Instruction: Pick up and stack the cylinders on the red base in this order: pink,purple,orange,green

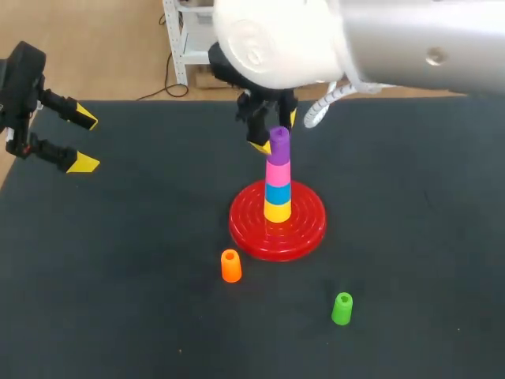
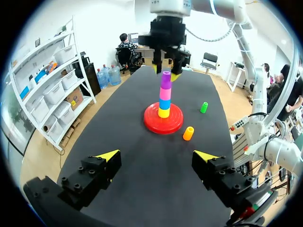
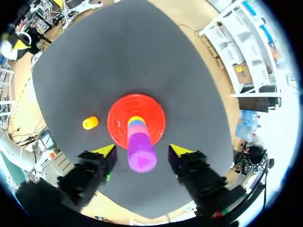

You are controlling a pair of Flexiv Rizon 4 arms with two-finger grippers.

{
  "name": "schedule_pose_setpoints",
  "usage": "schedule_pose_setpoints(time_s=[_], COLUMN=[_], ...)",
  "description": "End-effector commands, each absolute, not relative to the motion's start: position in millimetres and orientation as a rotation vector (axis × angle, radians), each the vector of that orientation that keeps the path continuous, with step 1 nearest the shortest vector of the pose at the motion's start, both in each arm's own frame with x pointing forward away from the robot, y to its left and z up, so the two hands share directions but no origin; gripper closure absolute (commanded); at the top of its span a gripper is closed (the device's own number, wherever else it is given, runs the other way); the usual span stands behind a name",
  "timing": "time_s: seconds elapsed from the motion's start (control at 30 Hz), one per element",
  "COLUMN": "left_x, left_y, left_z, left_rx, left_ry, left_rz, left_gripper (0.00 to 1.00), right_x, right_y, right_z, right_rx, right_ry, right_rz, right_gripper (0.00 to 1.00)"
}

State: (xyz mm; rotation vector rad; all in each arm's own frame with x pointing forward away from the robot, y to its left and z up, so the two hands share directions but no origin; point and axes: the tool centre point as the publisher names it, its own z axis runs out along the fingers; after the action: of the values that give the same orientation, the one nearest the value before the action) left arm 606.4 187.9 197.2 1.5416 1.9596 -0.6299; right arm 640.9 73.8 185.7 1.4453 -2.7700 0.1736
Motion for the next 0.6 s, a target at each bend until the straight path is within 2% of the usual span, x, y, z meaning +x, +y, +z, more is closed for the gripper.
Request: schedule_pose_setpoints(time_s=[0.03, 0.23, 0.6], left_x=[606, 606, 606], left_y=[189, 189, 189], left_z=[196, 196, 196], left_rx=[1.542, 1.542, 1.542], left_ry=[1.953, 1.953, 1.953], left_rz=[-0.631, -0.631, -0.631], left_gripper=[0.0, 0.0, 0.0], right_x=[616, 587, 520], right_y=[63, 92, 132], right_z=[216, 218, 134], right_rx=[1.54, 1.77, 2.015], right_ry=[-2.873, -2.746, -2.414], right_rz=[0.161, 0.194, 0.095], right_gripper=[0.0, 0.0, 0.0])
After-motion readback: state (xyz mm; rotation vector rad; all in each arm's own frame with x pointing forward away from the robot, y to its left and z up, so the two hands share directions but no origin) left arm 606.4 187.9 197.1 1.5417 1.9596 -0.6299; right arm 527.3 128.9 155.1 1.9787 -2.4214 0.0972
